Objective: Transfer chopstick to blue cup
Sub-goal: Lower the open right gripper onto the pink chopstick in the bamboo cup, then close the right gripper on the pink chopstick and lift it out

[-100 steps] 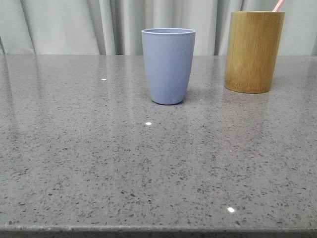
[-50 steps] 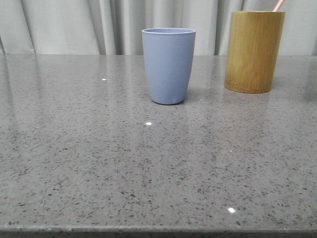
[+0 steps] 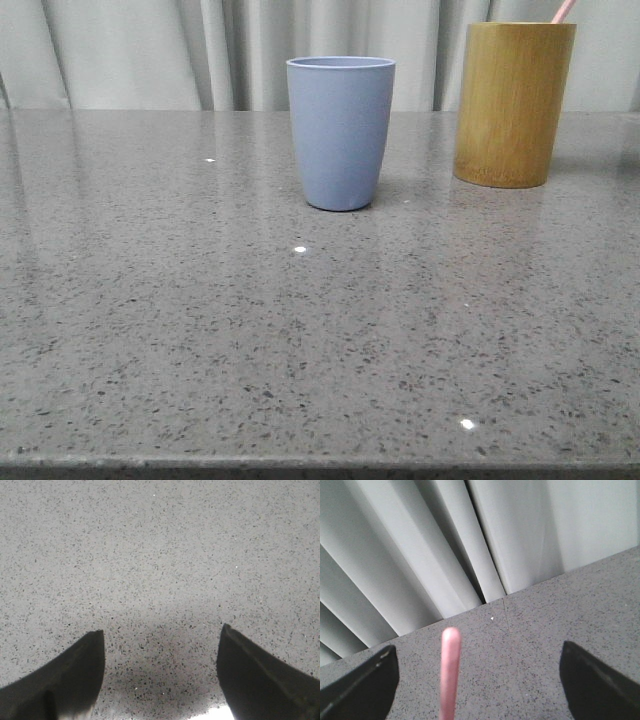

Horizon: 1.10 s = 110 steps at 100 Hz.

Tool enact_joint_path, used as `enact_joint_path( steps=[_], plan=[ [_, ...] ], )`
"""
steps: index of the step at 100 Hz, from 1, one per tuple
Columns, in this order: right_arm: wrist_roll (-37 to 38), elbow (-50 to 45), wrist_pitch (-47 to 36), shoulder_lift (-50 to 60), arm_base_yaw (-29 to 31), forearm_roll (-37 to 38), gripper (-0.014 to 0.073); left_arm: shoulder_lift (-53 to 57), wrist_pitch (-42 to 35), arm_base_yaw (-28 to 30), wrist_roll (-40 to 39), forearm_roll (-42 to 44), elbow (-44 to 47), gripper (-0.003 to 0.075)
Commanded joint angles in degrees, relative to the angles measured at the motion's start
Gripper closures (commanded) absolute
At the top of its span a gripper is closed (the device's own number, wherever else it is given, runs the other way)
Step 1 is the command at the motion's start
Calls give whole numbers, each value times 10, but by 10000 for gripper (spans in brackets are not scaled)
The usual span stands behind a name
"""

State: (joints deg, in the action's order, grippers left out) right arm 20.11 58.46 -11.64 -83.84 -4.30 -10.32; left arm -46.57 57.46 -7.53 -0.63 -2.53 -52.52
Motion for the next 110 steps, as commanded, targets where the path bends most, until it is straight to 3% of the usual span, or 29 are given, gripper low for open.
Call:
enact_joint_path(
  steps=[1,22,64,90,110],
  plan=[
    [11,24,-61,9,-4,1,-52,0,-35,1,-7,-7,-15,260],
    [15,24,-69,3,-22,1,-20,0,-35,1,-7,-7,-15,260],
    [15,24,-70,3,-26,1,307,0,-35,1,-7,-7,-15,260],
    [15,24,-70,3,-26,1,564,0,-35,1,-7,-7,-15,260],
    [15,24,-70,3,-26,1,657,0,-35,1,-7,-7,-15,260]
  ],
)
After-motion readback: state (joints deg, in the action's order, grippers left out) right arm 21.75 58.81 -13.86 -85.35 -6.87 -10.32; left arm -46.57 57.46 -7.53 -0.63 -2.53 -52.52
